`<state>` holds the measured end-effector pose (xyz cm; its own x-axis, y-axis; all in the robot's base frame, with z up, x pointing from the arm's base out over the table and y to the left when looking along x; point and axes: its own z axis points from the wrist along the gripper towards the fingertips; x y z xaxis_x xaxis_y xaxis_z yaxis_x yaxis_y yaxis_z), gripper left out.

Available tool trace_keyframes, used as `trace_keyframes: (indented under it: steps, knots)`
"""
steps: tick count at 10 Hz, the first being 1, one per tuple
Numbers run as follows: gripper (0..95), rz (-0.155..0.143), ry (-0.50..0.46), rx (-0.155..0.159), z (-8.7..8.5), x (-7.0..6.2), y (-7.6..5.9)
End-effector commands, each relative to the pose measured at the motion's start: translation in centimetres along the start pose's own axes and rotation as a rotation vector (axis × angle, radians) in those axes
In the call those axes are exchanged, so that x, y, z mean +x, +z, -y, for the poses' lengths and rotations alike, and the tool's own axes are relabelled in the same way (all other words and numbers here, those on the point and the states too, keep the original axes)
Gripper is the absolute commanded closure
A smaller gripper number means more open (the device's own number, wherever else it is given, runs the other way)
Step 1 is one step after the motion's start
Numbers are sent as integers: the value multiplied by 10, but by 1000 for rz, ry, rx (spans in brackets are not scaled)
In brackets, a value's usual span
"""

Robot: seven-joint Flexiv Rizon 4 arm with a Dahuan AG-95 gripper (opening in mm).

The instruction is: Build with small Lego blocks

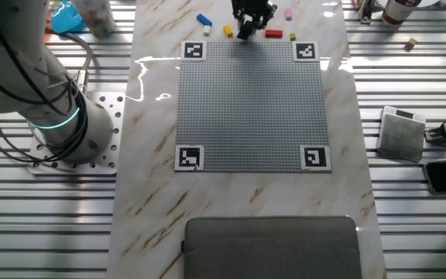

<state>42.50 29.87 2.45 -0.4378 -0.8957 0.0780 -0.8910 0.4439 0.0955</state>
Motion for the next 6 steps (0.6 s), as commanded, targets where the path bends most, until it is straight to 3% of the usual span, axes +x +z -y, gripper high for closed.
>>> trace_keyframes:
  steps: [1, 6]
  knots:
    - [950, -6, -8, 3, 0, 3, 0]
    - [950, -16, 60, 2, 1, 3, 1]
